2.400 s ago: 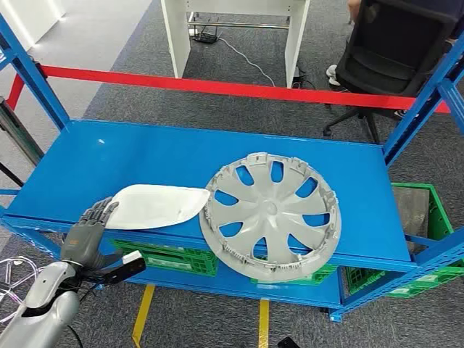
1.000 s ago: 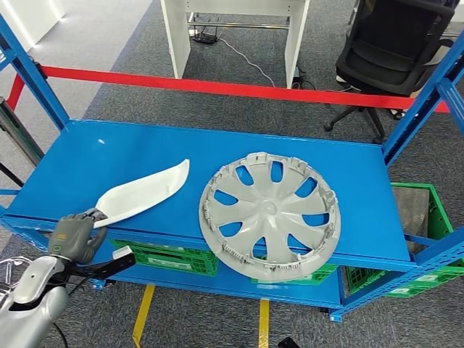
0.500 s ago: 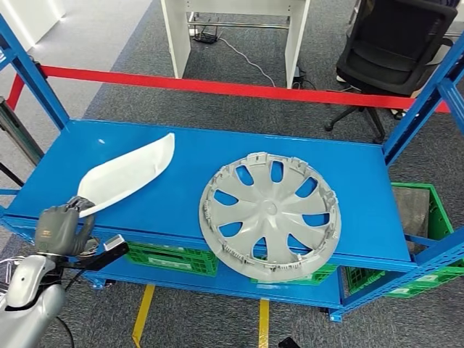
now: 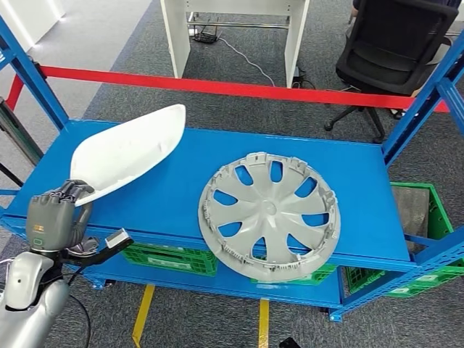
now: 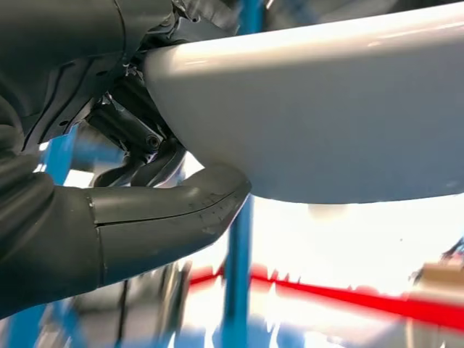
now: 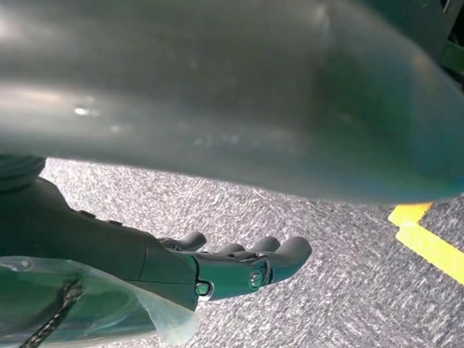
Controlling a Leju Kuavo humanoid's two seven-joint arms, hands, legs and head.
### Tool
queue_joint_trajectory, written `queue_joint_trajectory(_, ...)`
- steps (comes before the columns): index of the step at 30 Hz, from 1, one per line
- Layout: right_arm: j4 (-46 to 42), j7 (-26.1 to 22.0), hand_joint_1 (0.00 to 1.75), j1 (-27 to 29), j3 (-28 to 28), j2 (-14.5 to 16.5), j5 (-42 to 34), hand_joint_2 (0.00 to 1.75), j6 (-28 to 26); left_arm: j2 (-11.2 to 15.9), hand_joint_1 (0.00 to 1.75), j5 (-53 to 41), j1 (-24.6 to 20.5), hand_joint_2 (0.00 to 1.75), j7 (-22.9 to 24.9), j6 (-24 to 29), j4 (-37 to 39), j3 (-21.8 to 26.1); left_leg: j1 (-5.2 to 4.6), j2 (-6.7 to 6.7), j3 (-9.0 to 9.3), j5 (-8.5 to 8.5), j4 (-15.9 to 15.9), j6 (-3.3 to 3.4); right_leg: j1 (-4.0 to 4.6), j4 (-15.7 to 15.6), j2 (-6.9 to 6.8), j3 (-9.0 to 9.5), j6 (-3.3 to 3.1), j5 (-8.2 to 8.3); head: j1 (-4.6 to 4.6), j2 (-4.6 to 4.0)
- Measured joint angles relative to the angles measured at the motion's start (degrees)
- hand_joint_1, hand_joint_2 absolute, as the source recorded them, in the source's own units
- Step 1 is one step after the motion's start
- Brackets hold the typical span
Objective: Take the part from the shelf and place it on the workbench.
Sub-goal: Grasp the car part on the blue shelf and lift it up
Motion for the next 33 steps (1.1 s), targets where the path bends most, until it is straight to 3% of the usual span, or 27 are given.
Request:
queue_joint_trajectory(8, 0.00, -0.31, 0.00, 0.12, 0.03, 0.00, -1.20, 0.00, -0.63, -4.57, 1.75, -6.19, 1.86, 1.75, -4.87, 0.01, -11.56, 5.45, -0.01, 0.00, -0.07, -0.01, 0.00, 0.00, -0.01, -0.01, 0.02, -0.05, 0.00, 0.00, 0.01, 0.00)
queue_joint_trajectory(19, 0.00, -0.48, 0.00, 0.16, 0.07, 0.00, -1.75, 0.00, -1.11, -7.97, 1.75, -12.01, 4.13, 1.75, -6.19, 0.01, -22.33, 6.31, -0.01, 0.00, -0.06, 0.00, 0.00, 0.00, -0.01, 0.00, 0.01, -0.06, 0.00, 0.00, 0.01, 0.00)
queue_joint_trajectory(25, 0.00, -0.48, 0.00, 0.16, 0.08, 0.00, -2.03, 0.00, -1.22, -8.30, 1.75, -11.77, 4.46, 1.75, -4.95, 0.01, -24.29, 6.12, -0.01, 0.00, -0.06, 0.00, 0.00, 0.00, -0.01, 0.00, 0.01, -0.06, 0.00, 0.00, 0.01, 0.00)
queue_joint_trajectory(33, 0.00, -0.46, 0.00, 0.16, 0.20, 0.00, -2.59, 0.00, -1.22, -9.11, 1.75, -7.01, 4.60, 1.75, -7.63, -0.02, -22.49, 6.31, -0.01, 0.00, -0.07, 0.00, 0.00, 0.00, -0.01, 0.00, 0.01, -0.07, 0.00, 0.00, 0.01, 0.00)
